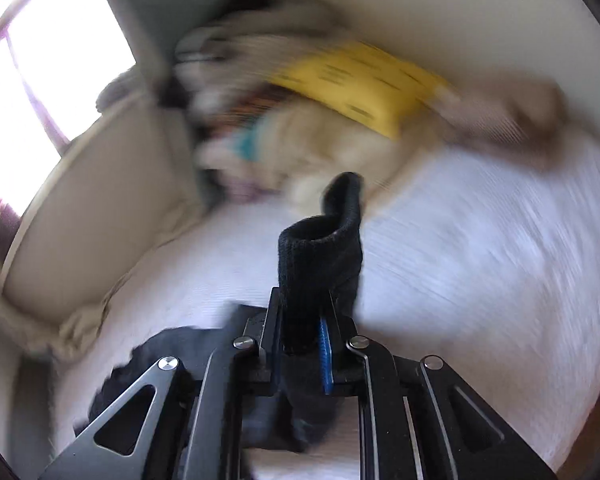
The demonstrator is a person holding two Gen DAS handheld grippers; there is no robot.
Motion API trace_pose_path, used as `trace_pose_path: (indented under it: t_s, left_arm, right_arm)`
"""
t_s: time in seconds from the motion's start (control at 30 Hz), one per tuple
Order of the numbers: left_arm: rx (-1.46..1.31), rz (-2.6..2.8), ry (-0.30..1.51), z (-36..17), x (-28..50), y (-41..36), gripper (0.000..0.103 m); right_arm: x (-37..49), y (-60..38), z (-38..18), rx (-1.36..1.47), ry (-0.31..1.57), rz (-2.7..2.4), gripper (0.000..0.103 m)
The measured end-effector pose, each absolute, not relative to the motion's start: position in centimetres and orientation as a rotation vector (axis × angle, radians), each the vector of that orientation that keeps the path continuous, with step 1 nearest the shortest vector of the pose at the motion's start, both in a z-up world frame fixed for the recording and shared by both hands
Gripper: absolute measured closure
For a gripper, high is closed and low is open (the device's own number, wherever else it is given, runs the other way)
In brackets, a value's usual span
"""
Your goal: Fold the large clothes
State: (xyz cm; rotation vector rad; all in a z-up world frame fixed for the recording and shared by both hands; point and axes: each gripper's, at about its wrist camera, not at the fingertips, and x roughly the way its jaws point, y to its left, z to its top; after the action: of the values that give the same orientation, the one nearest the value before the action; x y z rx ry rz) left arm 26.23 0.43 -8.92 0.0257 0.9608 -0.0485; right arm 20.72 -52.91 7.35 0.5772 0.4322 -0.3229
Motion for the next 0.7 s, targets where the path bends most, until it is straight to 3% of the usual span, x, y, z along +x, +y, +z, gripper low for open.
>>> trace_pose_path:
  t_s: [0.27, 0.7]
  left_arm:
    - [0.025, -0.049, 0.961, -8.9, 26.2, 0.4, 0.000]
    - [0.025, -0.048, 0.955, -8.9, 26.2, 0.4, 0.000]
  right_arm:
    - [25.3, -38.1, 10.6, 0.245, 0.426, -0.053, 0.096]
    - [29.1, -18.6, 4.5, 0.004, 0.587, 0.407, 0.099]
